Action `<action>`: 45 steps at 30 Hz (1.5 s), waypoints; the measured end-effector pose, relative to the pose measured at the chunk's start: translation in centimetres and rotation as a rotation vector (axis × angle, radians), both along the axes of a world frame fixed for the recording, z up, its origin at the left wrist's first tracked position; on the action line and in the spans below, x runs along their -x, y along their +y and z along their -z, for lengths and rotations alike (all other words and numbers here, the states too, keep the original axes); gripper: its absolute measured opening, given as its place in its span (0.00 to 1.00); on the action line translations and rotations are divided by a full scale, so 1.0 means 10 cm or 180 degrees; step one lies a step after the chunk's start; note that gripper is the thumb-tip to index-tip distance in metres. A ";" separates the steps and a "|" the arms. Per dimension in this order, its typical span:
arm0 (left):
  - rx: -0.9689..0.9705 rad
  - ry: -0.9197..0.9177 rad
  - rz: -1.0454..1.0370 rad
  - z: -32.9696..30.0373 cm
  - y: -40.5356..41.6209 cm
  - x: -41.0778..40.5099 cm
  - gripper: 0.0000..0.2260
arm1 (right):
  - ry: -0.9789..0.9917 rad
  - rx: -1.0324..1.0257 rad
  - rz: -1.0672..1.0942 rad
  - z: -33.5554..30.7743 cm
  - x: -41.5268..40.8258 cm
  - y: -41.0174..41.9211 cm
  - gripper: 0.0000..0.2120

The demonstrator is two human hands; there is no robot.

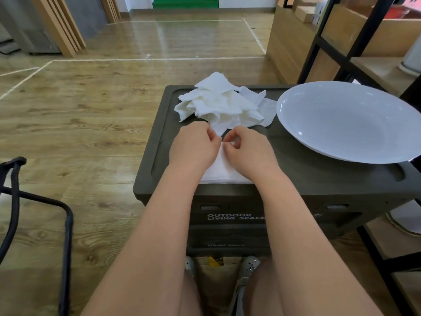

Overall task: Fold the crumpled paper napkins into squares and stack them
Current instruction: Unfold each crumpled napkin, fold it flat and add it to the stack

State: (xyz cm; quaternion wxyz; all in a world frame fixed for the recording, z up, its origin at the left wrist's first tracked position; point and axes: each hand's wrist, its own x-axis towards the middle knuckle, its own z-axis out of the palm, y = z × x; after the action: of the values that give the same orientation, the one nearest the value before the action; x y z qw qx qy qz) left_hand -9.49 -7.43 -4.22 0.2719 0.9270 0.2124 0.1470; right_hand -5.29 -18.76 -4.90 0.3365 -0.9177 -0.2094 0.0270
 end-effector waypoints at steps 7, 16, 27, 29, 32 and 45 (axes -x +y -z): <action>-0.0453 -0.0707 -0.0276 -0.45 0.08 -0.51 0.08 | 0.0344 -0.0824 0.0182 -0.14 -0.09 -0.07 0.05; -0.0153 0.0683 -0.0344 -0.41 0.59 -1.35 0.16 | 0.0458 -0.1208 0.0410 -0.09 -0.22 -0.14 0.03; -0.0206 0.0211 -0.0462 -0.34 0.65 -1.51 0.09 | 0.0464 -0.1228 0.0423 -0.08 -0.33 -0.21 0.03; -0.0164 0.0006 -0.0435 -0.36 0.64 -1.47 0.07 | 0.0455 -0.1231 0.0417 -0.09 -0.30 -0.20 0.03; 0.0293 -0.0318 -0.0320 -0.45 0.63 -1.41 0.06 | 0.0422 -0.1227 0.0410 -0.08 -0.27 -0.19 0.03; 0.1317 -0.0958 0.0757 -0.91 0.39 0.18 0.06 | 0.0682 -0.2609 -0.0020 -0.37 -0.15 -0.27 0.24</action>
State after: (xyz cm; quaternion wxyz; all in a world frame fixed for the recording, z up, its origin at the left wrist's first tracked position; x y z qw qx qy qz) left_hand -11.28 -3.58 4.84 0.4992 0.8379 0.0849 0.2036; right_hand -3.78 -21.44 -1.17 0.6934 -0.6993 -0.1695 0.0379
